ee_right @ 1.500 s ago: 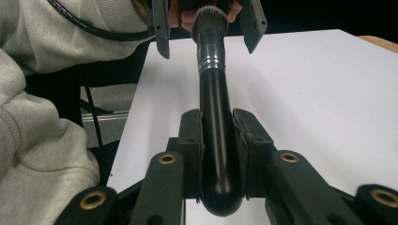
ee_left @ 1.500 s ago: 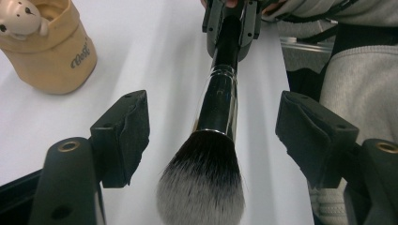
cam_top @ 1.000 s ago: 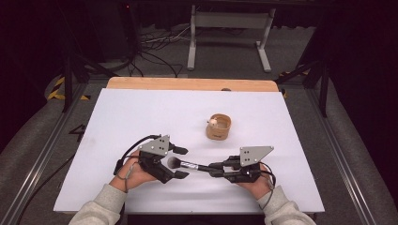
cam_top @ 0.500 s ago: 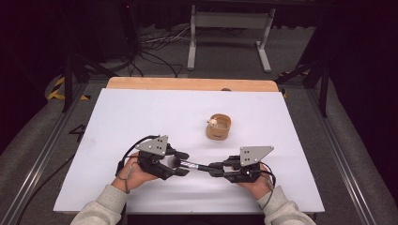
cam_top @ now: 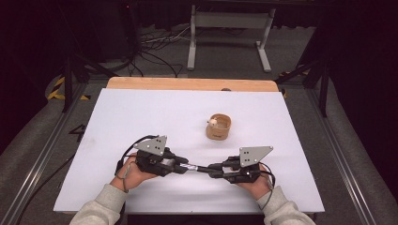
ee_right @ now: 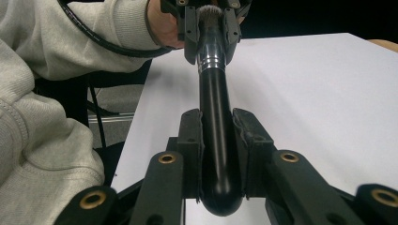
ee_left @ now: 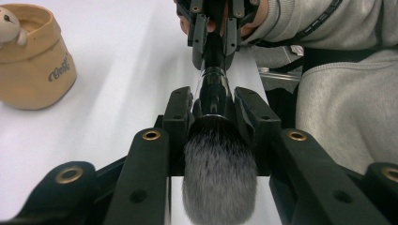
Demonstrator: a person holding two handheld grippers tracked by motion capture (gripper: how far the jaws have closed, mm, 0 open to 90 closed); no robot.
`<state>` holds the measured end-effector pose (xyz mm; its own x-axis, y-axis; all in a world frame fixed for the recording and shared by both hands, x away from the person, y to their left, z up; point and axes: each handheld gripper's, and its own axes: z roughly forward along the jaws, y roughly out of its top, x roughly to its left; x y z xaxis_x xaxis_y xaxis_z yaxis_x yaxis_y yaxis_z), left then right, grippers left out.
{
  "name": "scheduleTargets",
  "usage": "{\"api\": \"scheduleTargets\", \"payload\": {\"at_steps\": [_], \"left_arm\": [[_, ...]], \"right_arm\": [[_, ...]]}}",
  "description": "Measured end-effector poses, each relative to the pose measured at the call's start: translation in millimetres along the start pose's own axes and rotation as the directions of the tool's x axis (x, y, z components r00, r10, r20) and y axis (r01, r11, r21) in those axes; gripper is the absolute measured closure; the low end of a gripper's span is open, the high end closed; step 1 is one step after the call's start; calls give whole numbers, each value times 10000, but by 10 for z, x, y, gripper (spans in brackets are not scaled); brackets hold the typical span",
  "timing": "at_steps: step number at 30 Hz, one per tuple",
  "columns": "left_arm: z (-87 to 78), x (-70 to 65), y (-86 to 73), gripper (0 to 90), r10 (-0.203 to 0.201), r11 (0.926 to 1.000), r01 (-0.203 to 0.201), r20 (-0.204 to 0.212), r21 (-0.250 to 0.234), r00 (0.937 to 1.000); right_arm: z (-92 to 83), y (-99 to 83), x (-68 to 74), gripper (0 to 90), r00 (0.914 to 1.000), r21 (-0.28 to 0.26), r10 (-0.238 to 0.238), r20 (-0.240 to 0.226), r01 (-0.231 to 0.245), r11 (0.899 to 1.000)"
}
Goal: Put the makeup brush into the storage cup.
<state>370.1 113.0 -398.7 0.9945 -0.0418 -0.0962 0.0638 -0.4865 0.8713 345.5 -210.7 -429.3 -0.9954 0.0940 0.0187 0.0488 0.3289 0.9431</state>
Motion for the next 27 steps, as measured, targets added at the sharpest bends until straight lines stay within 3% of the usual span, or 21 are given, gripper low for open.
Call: {"api": "scheduleTargets", "payload": {"at_steps": [14, 27], "left_arm": [[-7, 0, 7, 702, -40, 9999, 36, 294, 118, 9996], [-12, -16, 34, 704, -11, 9996, 5, 238, 275, 9997]], "right_arm": [[2, -22, -14, 744, 9995, -144, -190, -263, 187, 9997], [6, -29, -18, 739, 9992, -203, -258, -302, 252, 9995]]}}
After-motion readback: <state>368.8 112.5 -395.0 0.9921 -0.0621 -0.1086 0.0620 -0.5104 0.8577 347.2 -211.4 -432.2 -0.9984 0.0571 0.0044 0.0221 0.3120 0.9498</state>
